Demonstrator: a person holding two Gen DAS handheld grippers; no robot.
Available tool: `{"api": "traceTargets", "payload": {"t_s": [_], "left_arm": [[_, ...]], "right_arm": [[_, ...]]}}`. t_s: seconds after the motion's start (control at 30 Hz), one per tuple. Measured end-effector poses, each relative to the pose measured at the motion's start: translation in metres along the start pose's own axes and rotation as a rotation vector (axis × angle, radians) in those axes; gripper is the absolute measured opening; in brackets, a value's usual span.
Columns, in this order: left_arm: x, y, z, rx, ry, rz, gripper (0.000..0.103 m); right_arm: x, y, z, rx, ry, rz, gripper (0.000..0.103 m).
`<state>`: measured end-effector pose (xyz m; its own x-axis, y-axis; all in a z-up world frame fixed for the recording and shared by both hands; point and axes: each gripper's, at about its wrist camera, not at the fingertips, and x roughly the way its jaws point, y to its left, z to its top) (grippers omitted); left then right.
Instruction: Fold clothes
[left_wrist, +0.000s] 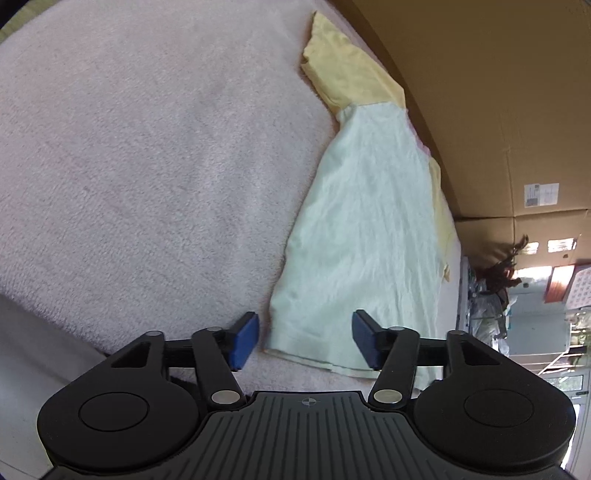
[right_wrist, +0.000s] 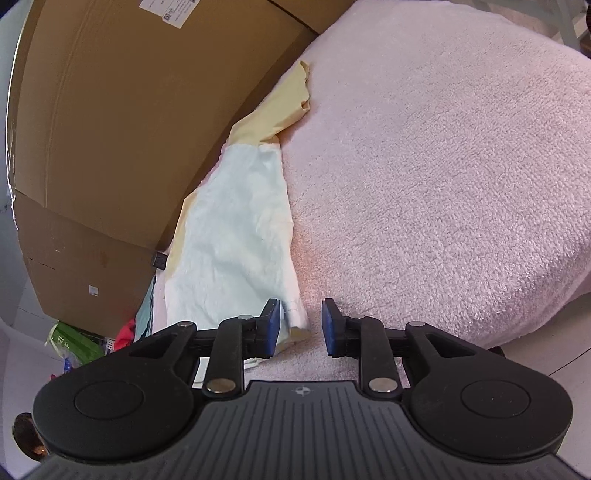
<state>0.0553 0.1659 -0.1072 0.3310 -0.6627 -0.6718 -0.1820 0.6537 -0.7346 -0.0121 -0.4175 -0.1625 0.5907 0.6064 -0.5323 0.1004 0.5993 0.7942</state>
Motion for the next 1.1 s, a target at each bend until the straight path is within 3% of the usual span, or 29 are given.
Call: {"api": "traceTargets", "payload": {"t_s": [0.17,0.33,0.4,0.47,0.57,0.6,0.63,0.67,0.7,0.8,0.9,1.1], "left_arm": [[0.009,-0.01,0.005,0.05,0.025,-0.013,0.082],[0.024,-0.008,-0.007,0.056,0.115,-0.026,0.041],[0.023,-0.006,-0.008,0.061,0.111,-0.014,0.034],[0.024,-0.004,-0.008,0.058,0.112,0.0,0.009],[0.022,-0.004,-0.009,0.073,0.107,0.018,0.002],[0.022,-0.006,-0.01,0.082,0.1,0.022,0.001],[0.021,-0.008,-0.011,0.092,0.091,0.026,0.001],[0.021,-0.01,-0.012,0.102,0.084,0.03,0.001],[0.021,-0.011,-0.012,0.108,0.078,0.031,0.001],[0.018,-0.011,-0.014,0.115,0.063,0.028,0.001],[0.011,-0.012,-0.017,0.134,0.051,0.044,0.0],[-0.011,-0.024,-0.016,0.174,0.025,0.037,0.0]], "right_arm": [[0.002,0.002,0.002,0.001,0.012,0.055,0.057],[0.005,0.006,0.005,0.014,0.033,0.108,0.08],[0.006,0.008,0.006,0.01,0.034,0.111,0.085],[0.005,0.01,0.005,-0.006,0.035,0.115,0.086],[0.004,0.01,0.005,-0.018,0.033,0.093,0.075],[0.004,0.007,0.006,-0.011,0.031,0.066,0.058],[0.004,0.005,0.006,-0.003,0.029,0.038,0.026],[0.006,-0.001,0.007,0.026,0.04,0.016,0.01],[0.008,-0.008,0.006,0.05,0.052,0.021,0.004],[0.006,-0.012,0.003,0.058,0.035,0.04,0.004],[0.003,0.004,-0.001,-0.033,0.019,-0.003,0.004],[-0.009,0.036,-0.002,-0.101,0.028,0.068,0.004]]}}
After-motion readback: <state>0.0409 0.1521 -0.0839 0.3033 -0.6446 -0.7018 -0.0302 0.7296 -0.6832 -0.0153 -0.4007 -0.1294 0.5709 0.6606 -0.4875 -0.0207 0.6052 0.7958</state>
